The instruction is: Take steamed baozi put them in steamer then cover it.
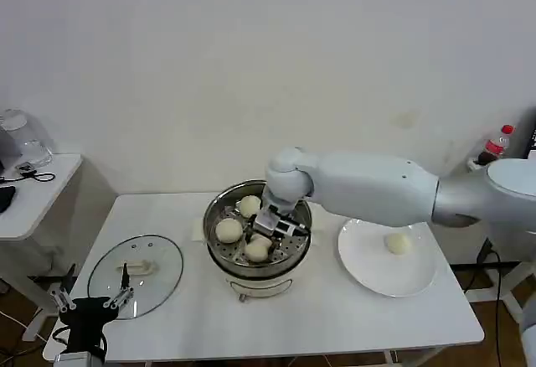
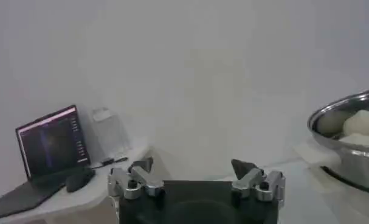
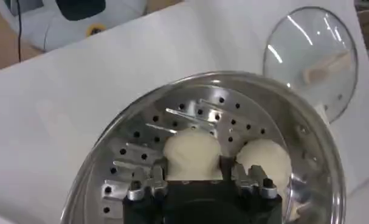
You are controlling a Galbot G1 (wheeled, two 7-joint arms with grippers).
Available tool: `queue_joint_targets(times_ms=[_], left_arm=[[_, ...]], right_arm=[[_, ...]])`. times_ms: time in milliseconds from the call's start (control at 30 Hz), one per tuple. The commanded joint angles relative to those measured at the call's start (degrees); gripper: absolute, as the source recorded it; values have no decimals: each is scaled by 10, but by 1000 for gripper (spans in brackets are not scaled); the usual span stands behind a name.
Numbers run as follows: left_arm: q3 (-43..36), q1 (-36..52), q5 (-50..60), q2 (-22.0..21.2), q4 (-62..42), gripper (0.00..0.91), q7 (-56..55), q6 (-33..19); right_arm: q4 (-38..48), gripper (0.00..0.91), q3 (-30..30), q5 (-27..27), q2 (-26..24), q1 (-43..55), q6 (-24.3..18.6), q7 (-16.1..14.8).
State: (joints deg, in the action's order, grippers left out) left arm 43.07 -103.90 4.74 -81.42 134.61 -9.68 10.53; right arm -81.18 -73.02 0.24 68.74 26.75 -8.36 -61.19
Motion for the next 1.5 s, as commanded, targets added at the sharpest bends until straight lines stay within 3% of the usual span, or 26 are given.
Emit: queue_joint_targets(times_ms=[33,467,633,733,767,900,1067,1233,1433,1500], left_arm=[[0,0,0,1,0,907,0,0],[-2,5,0,4,-1,907,0,0],[-3,9,-4,11,-1,907,1,2],[-5,10,-7,17,-1,907,1,3],[-4,12,-9,19,-2,907,1,2],[-5,14,-13,22,-2,907,2,1],[-16,24,-18,27,-9,907,2,-1],[-31,33,-15,28,-15,907,3,-3],[-43,40,-14,29,-20,907,3,-5],[-46,42,-12,29,-21,907,3,-5]], right_arm=[[-1,907,-2,0,0,1,-7,-2],[-16,907,20,44,-29,41,-3,10],[-14,907,50,99,-66,68,33,26],[-5,907,68,127,-113,82,88,34],[-6,907,73,129,-139,86,128,43],[-21,907,77,115,-207,85,204,70],[-58,907,46,79,-329,74,234,76],[-64,907,33,45,-412,38,243,90],[-52,907,29,10,-457,-27,240,91],[-40,907,67,1,-464,-74,238,90]])
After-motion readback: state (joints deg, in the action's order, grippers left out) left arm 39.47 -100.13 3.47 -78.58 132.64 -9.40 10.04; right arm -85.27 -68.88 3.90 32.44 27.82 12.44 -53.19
